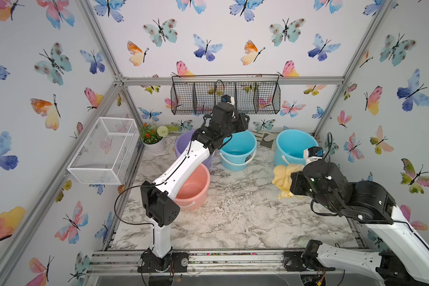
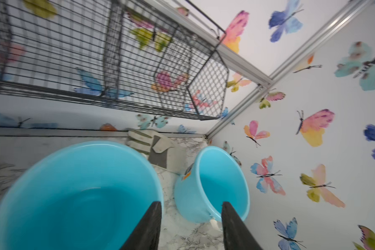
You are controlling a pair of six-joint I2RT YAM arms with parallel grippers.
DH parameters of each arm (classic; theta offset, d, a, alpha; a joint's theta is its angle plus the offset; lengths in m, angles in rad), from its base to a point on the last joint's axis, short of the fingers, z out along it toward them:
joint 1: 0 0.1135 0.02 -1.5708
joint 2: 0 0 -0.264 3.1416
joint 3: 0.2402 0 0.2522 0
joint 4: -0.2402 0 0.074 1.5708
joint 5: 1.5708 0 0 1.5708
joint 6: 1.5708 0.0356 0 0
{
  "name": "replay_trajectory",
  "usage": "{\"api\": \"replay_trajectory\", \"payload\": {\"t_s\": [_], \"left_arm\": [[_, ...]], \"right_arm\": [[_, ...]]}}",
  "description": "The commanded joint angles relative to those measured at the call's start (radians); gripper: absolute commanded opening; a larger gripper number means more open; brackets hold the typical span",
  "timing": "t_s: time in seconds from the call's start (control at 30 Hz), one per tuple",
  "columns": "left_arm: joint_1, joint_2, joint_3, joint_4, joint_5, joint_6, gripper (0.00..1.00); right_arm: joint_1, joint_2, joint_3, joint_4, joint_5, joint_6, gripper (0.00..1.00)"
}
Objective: Wipe the inside of the bucket with a cloth
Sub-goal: Pick up the bucket from the center of the board.
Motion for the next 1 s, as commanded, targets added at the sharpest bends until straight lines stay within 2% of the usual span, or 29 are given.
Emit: {"api": "replay_trajectory", "payload": {"t_s": [0.0, 0.23, 0.47, 0.67, 0.83, 0.97], "left_arm": [[0.059, 0.023, -0.051, -0.157, -0.029, 0.061, 0.45], [0.147, 0.127, -0.013, -0.159, -0.048, 0.191, 0.43], [0.164, 0.275, 0.135, -0.209, -0.128, 0.33, 0.42], [0.165, 0.336, 0.159, -0.179, -0.206, 0.413, 0.47], [0.167, 0.372, 0.166, -0.166, -0.197, 0.438, 0.47], [0.168, 0.39, 0.164, -0.153, -0.132, 0.429, 0.43]], "right_arm": [[-0.003, -0.002, -0.014, 0.057, -0.012, -0.027, 0.02], [-0.003, 0.023, -0.021, 0.06, -0.018, -0.034, 0.02], [-0.003, 0.041, -0.024, 0.066, -0.005, -0.033, 0.02], [-0.003, 0.067, -0.016, 0.06, -0.004, -0.034, 0.02], [-0.003, 0.082, -0.006, 0.062, -0.002, -0.039, 0.02], [-0.003, 0.092, -0.005, 0.065, -0.001, -0.043, 0.02]]}}
